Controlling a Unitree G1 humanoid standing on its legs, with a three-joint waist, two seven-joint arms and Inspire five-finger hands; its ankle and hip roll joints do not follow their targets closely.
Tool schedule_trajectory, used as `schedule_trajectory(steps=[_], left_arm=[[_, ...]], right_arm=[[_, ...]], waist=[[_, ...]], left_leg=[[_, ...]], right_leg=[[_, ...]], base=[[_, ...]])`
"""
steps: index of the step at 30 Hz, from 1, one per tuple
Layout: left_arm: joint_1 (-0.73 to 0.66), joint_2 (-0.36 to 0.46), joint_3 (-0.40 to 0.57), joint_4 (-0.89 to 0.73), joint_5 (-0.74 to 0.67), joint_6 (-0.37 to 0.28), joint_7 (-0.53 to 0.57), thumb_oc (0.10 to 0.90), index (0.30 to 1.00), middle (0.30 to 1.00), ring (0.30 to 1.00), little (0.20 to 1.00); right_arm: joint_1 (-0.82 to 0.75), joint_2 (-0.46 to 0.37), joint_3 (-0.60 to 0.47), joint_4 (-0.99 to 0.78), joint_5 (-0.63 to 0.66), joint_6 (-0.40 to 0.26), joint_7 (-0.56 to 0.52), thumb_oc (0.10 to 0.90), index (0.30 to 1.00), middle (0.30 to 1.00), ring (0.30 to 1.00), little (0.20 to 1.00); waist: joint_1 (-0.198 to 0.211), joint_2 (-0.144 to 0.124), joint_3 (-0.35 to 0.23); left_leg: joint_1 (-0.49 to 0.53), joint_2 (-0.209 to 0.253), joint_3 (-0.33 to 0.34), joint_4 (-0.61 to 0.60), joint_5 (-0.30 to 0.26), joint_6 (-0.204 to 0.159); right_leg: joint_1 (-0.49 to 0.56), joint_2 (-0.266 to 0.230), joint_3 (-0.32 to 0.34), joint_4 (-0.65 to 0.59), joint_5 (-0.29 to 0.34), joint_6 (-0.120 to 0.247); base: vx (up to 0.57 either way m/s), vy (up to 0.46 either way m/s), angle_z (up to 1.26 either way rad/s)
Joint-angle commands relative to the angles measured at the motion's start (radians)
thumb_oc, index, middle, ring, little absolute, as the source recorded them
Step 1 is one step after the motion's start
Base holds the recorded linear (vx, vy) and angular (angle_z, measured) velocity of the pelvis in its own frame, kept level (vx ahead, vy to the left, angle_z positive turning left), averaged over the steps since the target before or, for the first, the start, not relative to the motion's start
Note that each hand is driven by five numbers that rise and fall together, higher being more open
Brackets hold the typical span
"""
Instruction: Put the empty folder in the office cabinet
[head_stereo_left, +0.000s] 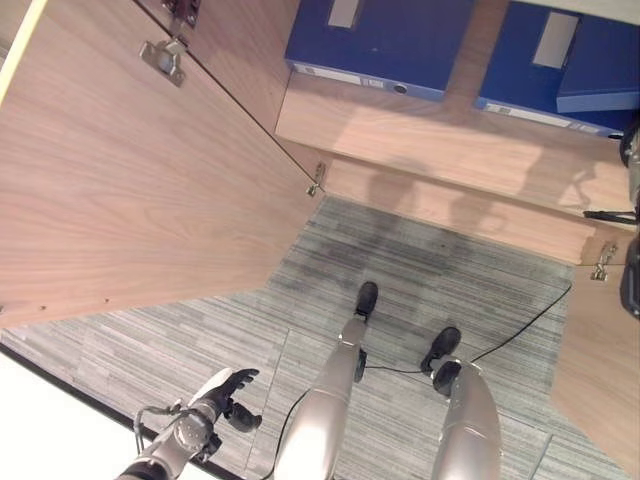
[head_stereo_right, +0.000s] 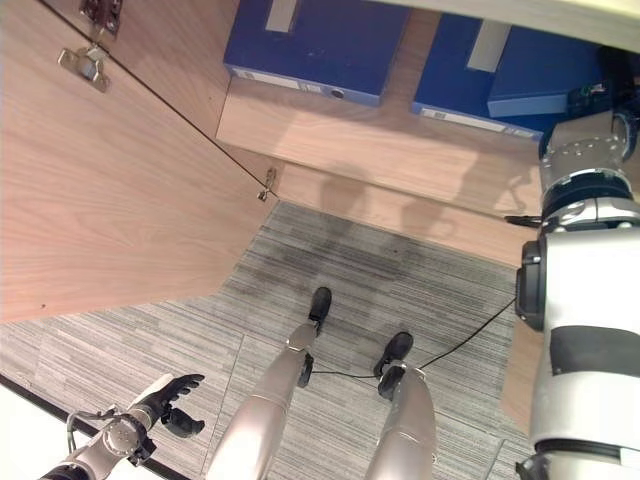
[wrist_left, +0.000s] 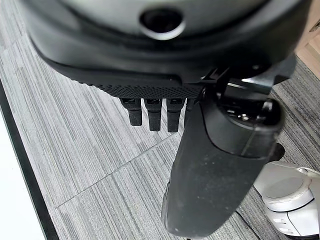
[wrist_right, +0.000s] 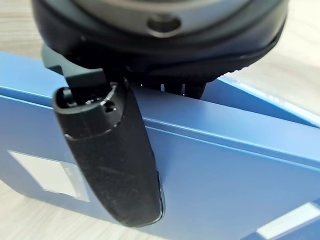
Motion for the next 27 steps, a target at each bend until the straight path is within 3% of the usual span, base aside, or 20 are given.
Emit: schedule_trajectory(steps=[1, 7, 8, 12, 15, 17, 19, 27], left_arm=[[-0.002, 0.035, -0.031, 0.083, 0.014, 0.028, -0.011, 0.800, 0.900, 0.900, 0.900, 0.900], [-0.031, 0.006, -0.051, 0.090, 0.013, 0.040, -0.011, 0.800, 0.900, 0.900, 0.900, 0.900], [-0.040, -0.004, -0.058, 0.091, 0.012, 0.042, -0.004, 0.800, 0.900, 0.900, 0.900, 0.900], [-0.049, -0.022, -0.080, 0.085, 0.024, 0.051, -0.002, 0.800, 0.900, 0.900, 0.900, 0.900], [-0.046, -0.021, -0.093, 0.066, 0.043, 0.056, -0.003, 0.800, 0.900, 0.900, 0.900, 0.900], [-0.045, -0.028, -0.096, 0.057, 0.048, 0.058, -0.008, 0.800, 0.900, 0.900, 0.900, 0.900], [-0.031, -0.035, -0.101, 0.053, 0.056, 0.059, -0.015, 0.800, 0.900, 0.900, 0.900, 0.900], [-0.003, -0.045, -0.092, 0.044, 0.048, 0.063, -0.027, 0.800, 0.900, 0.900, 0.900, 0.900]], right_arm=[[-0.171, -0.075, 0.138, -0.105, -0.117, 0.003, 0.098, 0.800, 0.900, 0.900, 0.900, 0.900], [-0.167, -0.048, 0.124, -0.065, -0.138, 0.039, 0.080, 0.800, 0.900, 0.900, 0.900, 0.900], [-0.165, -0.048, 0.101, -0.032, -0.140, 0.047, 0.059, 0.800, 0.900, 0.900, 0.900, 0.900], [-0.151, -0.075, 0.064, 0.023, -0.199, 0.078, 0.007, 0.800, 0.900, 0.900, 0.900, 0.900], [-0.128, -0.106, 0.041, 0.042, -0.234, 0.105, -0.017, 0.800, 0.900, 0.900, 0.900, 0.900], [-0.113, -0.115, 0.038, 0.041, -0.245, 0.115, -0.022, 0.800, 0.900, 0.900, 0.900, 0.900], [-0.096, -0.115, 0.038, 0.035, -0.255, 0.124, -0.021, 0.800, 0.900, 0.900, 0.900, 0.900], [-0.052, -0.086, 0.015, 0.024, -0.264, 0.129, -0.012, 0.800, 0.900, 0.900, 0.900, 0.900]], waist=[[0.059, -0.034, -0.037], [0.063, -0.044, -0.050], [0.075, -0.041, -0.053], [0.082, -0.039, -0.079], [0.098, -0.027, -0.091], [0.096, -0.030, -0.107], [0.105, -0.023, -0.111], [0.113, -0.029, -0.137]], left_leg=[[0.122, 0.042, -0.016, 0.057, -0.238, -0.049], [0.182, 0.049, -0.031, -0.017, -0.207, -0.054], [0.189, 0.049, -0.030, -0.037, -0.170, -0.050], [0.242, 0.049, -0.062, -0.102, -0.166, -0.054], [0.272, 0.047, -0.075, -0.151, -0.121, -0.057], [0.298, 0.045, -0.087, -0.182, -0.127, -0.063], [0.310, 0.044, -0.093, -0.199, -0.094, -0.062], [0.352, 0.046, -0.094, -0.242, -0.081, -0.059]], right_leg=[[0.236, 0.027, 0.057, -0.144, -0.065, 0.079], [0.301, 0.028, 0.037, -0.208, -0.046, 0.087], [0.316, 0.023, 0.010, -0.234, -0.009, 0.088], [0.379, 0.027, -0.001, -0.277, -0.019, 0.099], [0.413, 0.018, -0.048, -0.307, 0.012, 0.101], [0.440, 0.021, -0.042, -0.321, -0.008, 0.108], [0.453, 0.018, -0.070, -0.340, 0.025, 0.108], [0.504, 0.021, -0.085, -0.389, 0.052, 0.116]], base=[[0.00, -0.022, 0.05], [-0.01, -0.016, 0.04], [0.00, 0.000, 0.00], [0.01, -0.010, 0.13], [0.04, -0.006, 0.16], [0.13, -0.046, 0.20], [-0.06, 0.076, 0.23], [0.00, 0.029, 0.04]])
